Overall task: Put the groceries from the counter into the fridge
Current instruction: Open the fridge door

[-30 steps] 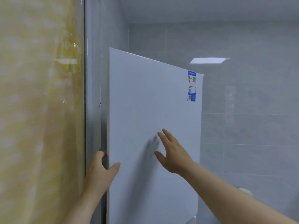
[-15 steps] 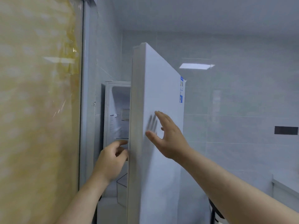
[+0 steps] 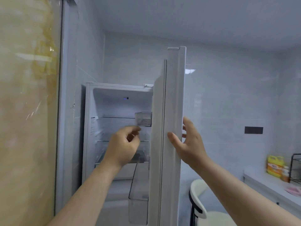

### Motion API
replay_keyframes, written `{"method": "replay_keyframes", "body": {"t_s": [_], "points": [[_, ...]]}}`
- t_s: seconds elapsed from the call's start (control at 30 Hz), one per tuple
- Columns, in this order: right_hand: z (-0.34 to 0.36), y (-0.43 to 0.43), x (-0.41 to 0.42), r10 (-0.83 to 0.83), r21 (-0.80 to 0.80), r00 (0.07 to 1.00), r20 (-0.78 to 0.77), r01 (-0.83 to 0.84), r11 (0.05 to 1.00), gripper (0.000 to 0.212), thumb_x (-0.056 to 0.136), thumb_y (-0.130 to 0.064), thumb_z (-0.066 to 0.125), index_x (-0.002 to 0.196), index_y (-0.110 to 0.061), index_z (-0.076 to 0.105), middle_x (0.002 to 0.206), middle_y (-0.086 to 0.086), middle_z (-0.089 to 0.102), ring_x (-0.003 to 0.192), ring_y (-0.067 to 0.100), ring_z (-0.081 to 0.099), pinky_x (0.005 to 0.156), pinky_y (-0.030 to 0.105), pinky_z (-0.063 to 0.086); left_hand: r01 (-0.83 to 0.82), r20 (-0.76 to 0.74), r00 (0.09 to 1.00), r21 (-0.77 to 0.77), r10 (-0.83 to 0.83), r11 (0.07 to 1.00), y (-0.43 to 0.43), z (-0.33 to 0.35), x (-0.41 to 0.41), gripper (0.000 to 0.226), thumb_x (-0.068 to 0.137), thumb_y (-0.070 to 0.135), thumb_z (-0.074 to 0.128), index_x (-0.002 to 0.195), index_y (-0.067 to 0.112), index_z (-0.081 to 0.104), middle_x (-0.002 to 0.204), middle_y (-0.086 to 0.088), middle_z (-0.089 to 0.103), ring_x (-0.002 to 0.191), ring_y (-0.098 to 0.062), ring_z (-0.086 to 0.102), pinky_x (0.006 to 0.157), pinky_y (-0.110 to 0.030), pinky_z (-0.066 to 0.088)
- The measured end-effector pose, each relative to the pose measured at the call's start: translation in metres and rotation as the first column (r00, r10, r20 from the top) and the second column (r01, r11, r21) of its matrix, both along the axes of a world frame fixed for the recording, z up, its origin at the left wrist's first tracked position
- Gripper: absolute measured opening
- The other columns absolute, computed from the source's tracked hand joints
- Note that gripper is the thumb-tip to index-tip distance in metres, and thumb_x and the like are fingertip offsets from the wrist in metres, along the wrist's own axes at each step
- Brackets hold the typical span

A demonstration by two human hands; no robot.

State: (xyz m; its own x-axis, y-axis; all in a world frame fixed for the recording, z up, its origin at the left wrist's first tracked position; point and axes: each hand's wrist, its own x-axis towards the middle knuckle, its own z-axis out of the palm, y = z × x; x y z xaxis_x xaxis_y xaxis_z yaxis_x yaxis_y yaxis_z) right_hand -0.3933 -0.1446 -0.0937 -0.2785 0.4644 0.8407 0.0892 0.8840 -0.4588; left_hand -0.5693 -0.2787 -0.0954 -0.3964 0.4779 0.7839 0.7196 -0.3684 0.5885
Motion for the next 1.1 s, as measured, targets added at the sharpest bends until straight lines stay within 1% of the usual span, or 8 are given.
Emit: {"method": "replay_keyframes", "body": {"t_s": [0.17,0.33,0.47,0.57,0.73,0.87,1.0,1.1], "points": [[-0.001,0.007,0.031,-0.026,-0.014,0.999,-0.043,0.025,1.0,0.045,0.083,-0.042,0.063,0.126,-0.038,0.049,0.117,-0.014,0.06,0.097,0.002,0.06,0.074,0.018,0.049,-0.026,-0.072,0.997,0.001,0.026,1.0,0.025,0.038,0.002,0.038,0.094,0.011,0.06,0.131,0.018,0.057,0.117,0.007,0.056,0.102,-0.008,0.056,0.078,-0.011,0.044],[-0.01,0.018,0.053,-0.199,0.08,0.97,-0.136,0.211,0.974,0.061,0.087,-0.03,0.069,0.139,-0.018,0.041,0.119,-0.008,0.053,0.09,0.014,0.06,0.072,0.03,0.054,0.031,-0.124,0.991,-0.132,-0.047,0.991,0.058,0.055,0.009,0.047,0.096,0.017,0.054,0.143,0.021,0.047,0.144,0.001,0.048,0.124,-0.021,0.052,0.094,-0.026,0.037],[-0.012,0.022,0.069,-0.392,0.191,0.91,-0.139,0.413,0.89,0.072,0.086,-0.041,0.062,0.145,-0.01,0.036,0.129,-0.002,0.044,0.102,0.019,0.056,0.083,0.038,0.057,0.117,-0.169,0.977,-0.101,-0.133,0.988,0.081,0.051,0.018,0.035,0.094,0.017,0.055,0.127,0.026,0.061,0.124,0.01,0.058,0.113,-0.012,0.054,0.09,-0.021,0.038],[-0.013,0.022,0.079,-0.505,0.2,0.86,-0.074,0.509,0.837,0.092,0.083,-0.058,0.058,0.151,-0.006,0.027,0.146,0.006,0.036,0.132,0.018,0.039,0.108,0.029,0.037,0.173,-0.248,0.954,-0.002,-0.168,0.985,0.096,0.047,0.028,0.033,0.092,0.026,0.06,0.124,0.022,0.065,0.116,0.018,0.057,0.11,0.004,0.046,0.093,-0.01,0.035],[-0.014,0.035,0.097,-0.633,0.045,0.774,0.007,0.632,0.773,0.099,0.082,-0.043,0.074,0.154,-0.004,0.019,0.157,0.009,0.027,0.146,0.017,0.021,0.115,0.022,0.015,0.24,-0.385,0.898,0.025,-0.212,0.97,0.134,0.048,0.041,0.045,0.082,0.041,0.065,0.121,0.02,0.067,0.114,0.016,0.059,0.116,-0.005,0.047,0.098,-0.019,0.033],[-0.01,0.05,0.11,-0.636,-0.269,0.772,0.0,0.612,0.744,0.089,0.085,-0.047,0.07,0.152,-0.007,0.028,0.143,0.007,0.047,0.132,0.023,0.043,0.109,0.035,0.038,0.322,-0.446,0.852,0.035,-0.274,0.946,0.16,0.056,0.049,0.039,0.082,0.034,0.063,0.116,0.017,0.07,0.106,0.014,0.06,0.106,-0.006,0.048,0.097,-0.024,0.037],[-0.018,0.075,0.122,-0.704,-0.346,0.71,0.005,0.662,0.665,0.046,0.086,-0.049,0.064,0.106,-0.008,0.057,0.099,0.009,0.064,0.098,0.03,0.058,0.083,0.044,0.048,0.359,-0.532,0.798,0.043,-0.283,0.932,0.188,0.064,0.056,0.025,0.085,0.022,0.069,0.11,0.017,0.073,0.104,0.009,0.068,0.098,-0.007,0.05,0.091,-0.026,0.038],[-0.024,0.086,0.127,-0.703,-0.383,0.712,-0.005,0.648,0.659,0.054,0.09,-0.044,0.064,0.131,-0.011,0.053,0.116,0.002,0.061,0.113,0.023,0.055,0.095,0.041,0.048,0.325,-0.58,0.776,0.03,-0.248,0.945,0.205,0.07,0.056,0.033,0.082,0.035,0.061,0.105,0.016,0.074,0.101,0.004,0.069,0.096,-0.019,0.057,0.089,-0.037,0.042]]}}
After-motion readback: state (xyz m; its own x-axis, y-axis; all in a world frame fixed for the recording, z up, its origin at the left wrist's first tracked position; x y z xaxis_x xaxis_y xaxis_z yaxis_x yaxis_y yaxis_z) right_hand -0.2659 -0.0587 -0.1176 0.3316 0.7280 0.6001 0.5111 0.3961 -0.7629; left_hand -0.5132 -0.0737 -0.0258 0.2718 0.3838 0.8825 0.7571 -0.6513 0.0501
